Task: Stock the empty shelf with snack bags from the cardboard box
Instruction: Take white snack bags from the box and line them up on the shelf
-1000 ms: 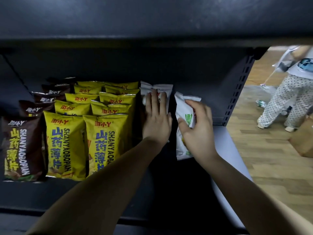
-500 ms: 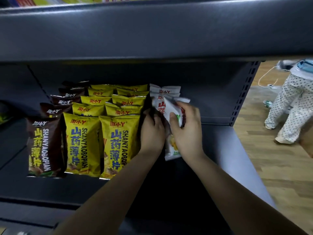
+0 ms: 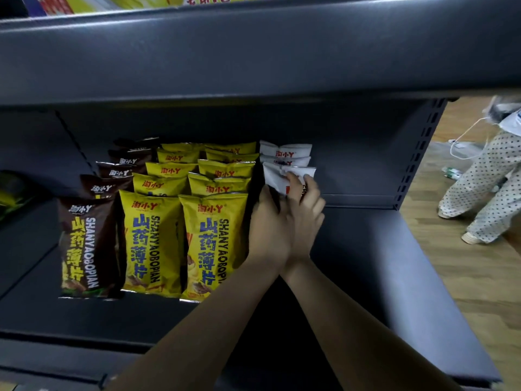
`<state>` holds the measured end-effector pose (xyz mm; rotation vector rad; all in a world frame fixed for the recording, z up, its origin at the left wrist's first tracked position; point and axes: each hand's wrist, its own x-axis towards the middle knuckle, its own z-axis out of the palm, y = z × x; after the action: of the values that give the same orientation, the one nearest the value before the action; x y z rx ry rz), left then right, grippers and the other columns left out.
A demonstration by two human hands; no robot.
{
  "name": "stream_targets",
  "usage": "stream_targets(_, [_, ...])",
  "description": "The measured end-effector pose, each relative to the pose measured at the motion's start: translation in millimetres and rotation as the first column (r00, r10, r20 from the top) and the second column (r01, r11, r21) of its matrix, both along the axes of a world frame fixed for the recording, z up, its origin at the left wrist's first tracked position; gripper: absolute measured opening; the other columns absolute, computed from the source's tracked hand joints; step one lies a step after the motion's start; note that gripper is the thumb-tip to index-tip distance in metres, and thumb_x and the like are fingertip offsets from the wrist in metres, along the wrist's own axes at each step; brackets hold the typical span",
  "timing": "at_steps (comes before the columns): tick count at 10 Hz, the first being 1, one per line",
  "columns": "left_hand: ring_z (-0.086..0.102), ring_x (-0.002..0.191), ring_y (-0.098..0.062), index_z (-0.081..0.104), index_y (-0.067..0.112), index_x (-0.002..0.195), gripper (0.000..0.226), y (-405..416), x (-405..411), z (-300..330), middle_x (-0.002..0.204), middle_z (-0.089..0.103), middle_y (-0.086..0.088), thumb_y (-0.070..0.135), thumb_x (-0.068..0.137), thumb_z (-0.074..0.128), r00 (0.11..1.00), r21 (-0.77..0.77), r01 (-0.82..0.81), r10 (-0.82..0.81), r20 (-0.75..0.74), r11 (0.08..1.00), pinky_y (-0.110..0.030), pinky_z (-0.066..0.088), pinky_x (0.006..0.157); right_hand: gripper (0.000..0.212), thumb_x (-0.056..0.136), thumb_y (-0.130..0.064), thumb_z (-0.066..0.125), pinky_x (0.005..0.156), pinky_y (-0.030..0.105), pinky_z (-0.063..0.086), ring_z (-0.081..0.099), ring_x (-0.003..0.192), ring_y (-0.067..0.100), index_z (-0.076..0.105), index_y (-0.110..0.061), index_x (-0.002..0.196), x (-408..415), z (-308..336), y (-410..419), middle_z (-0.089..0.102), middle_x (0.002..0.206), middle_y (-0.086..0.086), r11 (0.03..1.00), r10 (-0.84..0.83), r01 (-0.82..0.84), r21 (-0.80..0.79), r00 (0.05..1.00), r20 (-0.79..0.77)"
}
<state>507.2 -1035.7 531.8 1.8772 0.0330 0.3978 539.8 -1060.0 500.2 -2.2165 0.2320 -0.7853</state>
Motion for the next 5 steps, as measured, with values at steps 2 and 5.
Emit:
stream_targets(2, [0.058,0.11,-0.027,0.043,0.009,0.13,0.038,3,15,-7,0.119,0.06,-0.01,0.023,0.095,0.047,0.997,0.072,0.043,-0.039,-0.06,0.996,-0.038,0.048,0.094,0.064,0.088,-0.044,0.049,0.109,0.035,0.033,0.019,0.136,0.011,0.026,-0.03,0.146,11,-20,-11,0.013,0.154,-0.004,0.974,0.228,-0.228,0.0,0.973,0.028])
stream_targets(5, [0.058,0.113,-0.03,0.035,0.004,0.125,0.036,-7,36,-8,0.122,0.058,-0.016,0.029,0.1,0.039,0.989,0.049,-0.069,0.075,-0.13,0.996,-0.037,0.047,0.092,0.115,0.065,-0.056,0.074,0.109,0.046,0.037,0.035,0.137,0.015,0.005,-0.024,0.15,8,-50,-50,0.033,0.15,-0.002,0.758,0.6,-0.557,0.34,0.799,-0.029])
